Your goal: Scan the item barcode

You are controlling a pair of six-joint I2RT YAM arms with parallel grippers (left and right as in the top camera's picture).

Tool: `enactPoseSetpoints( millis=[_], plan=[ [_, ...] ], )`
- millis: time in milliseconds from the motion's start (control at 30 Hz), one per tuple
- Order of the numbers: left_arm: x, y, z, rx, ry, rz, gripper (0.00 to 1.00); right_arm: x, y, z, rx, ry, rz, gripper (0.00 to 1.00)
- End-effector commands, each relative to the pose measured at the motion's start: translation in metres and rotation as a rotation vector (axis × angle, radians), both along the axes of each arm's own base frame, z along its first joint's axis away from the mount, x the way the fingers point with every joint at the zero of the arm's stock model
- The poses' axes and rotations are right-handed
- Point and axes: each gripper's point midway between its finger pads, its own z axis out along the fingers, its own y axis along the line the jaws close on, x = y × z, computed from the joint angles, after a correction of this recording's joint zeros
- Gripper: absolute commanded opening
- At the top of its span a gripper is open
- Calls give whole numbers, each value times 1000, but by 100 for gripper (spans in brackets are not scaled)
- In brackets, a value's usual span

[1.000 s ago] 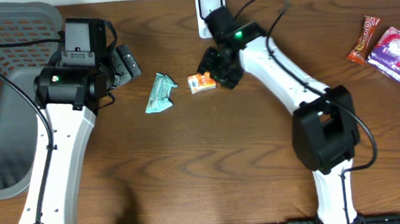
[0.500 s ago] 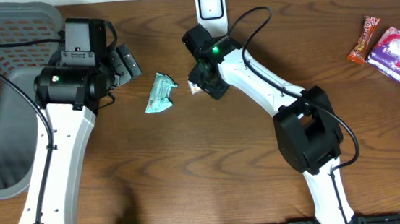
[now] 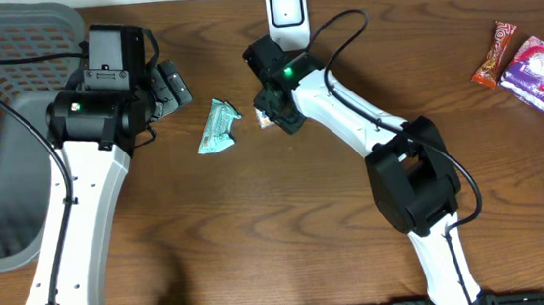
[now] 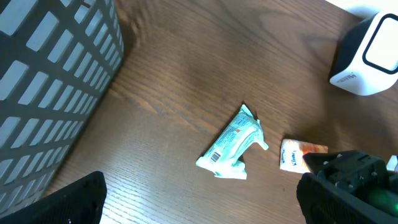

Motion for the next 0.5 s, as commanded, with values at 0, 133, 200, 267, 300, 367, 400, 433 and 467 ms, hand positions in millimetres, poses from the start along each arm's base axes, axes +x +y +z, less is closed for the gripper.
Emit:
enactPoseSetpoints(
  millis=[0, 133, 200, 267, 300, 367, 400, 433, 467],
  plan=[
    [1, 2, 1, 0, 0, 13, 98, -1, -3, -18, -28, 15, -45, 53],
    [1, 2, 1, 0, 0, 13, 98, -5, -5, -30, -46, 41, -42, 52],
    [1, 2, 1, 0, 0, 13, 98, -8, -5, -37, -51, 60, -38, 50],
    [1, 2, 1, 0, 0, 13, 98, -9, -6, -40, -59, 64, -32, 49],
    [1, 2, 1, 0, 0, 13, 98, -8, -7, -40, -69, 58, -22, 47],
    [1, 2, 1, 0, 0, 13, 98, -5, -6, -39, -72, 44, 21, 44],
    [1, 2, 1, 0, 0, 13, 98, -2, -5, -39, -71, 34, 63, 29],
    [1, 2, 1, 0, 0, 13, 98, -1, -3, -38, -67, 26, 113, 6],
    [1, 2, 1, 0, 0, 13, 98, 1, -2, -37, -66, 20, 174, 1]
  ],
)
